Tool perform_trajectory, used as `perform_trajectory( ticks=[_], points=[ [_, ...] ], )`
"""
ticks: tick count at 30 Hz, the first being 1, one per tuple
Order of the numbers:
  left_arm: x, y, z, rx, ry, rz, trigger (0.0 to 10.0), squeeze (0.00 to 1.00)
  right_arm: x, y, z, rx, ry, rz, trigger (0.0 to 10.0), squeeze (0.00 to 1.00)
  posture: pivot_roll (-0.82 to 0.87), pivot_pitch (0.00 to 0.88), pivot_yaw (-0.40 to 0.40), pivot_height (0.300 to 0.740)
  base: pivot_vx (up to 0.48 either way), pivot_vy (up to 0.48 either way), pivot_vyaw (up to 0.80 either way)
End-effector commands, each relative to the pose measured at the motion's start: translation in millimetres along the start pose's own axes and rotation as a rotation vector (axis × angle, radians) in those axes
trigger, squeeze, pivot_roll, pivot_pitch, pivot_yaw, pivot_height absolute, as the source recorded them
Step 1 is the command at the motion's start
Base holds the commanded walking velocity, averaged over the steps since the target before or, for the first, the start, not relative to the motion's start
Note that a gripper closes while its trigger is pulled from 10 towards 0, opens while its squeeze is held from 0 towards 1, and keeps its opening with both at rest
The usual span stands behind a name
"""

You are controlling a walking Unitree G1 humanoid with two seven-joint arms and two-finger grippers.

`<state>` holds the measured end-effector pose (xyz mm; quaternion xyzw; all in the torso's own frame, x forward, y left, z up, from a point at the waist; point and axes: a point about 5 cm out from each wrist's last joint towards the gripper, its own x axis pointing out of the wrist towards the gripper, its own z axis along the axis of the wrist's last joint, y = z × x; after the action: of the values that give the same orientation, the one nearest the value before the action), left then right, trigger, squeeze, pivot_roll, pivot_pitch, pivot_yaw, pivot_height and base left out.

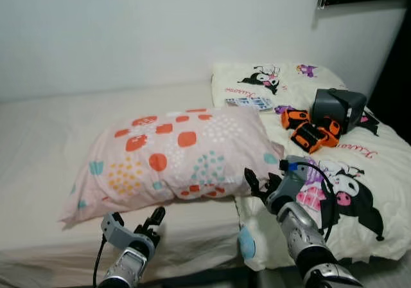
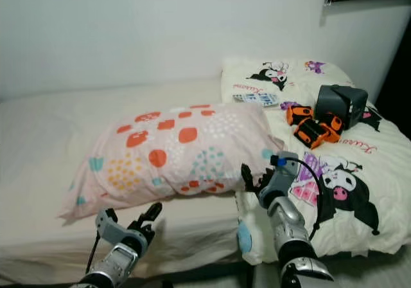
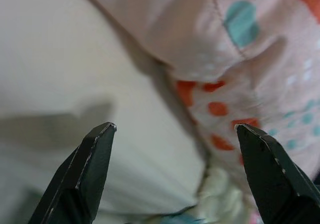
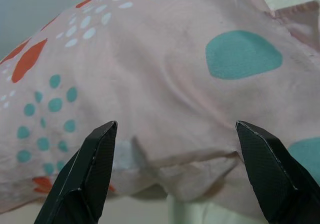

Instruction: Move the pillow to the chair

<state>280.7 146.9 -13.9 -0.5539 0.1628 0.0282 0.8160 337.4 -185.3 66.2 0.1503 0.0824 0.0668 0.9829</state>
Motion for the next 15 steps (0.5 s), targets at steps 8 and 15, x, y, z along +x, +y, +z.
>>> perform_trajectory(
  ticks=[8, 15],
  points=[
    [18.5, -41.8, 15.3, -0.119, -0.058, -0.235, 10.0, 0.0, 0.8, 21.7, 2.5, 0.007, -0.027, 0.091, 10.0, 0.0, -0.05, 0.031, 0.098, 0.515, 0.0, 0.0, 0.0],
    [24.2, -53.3, 26.8, -0.067, -0.089, -0.246, 10.0, 0.0, -4.0, 31.3, 4.7, 0.005, -0.049, 0.119, 10.0, 0.0, -0.05, 0.103, 0.104, 0.495, 0.0, 0.0, 0.0]
  ],
)
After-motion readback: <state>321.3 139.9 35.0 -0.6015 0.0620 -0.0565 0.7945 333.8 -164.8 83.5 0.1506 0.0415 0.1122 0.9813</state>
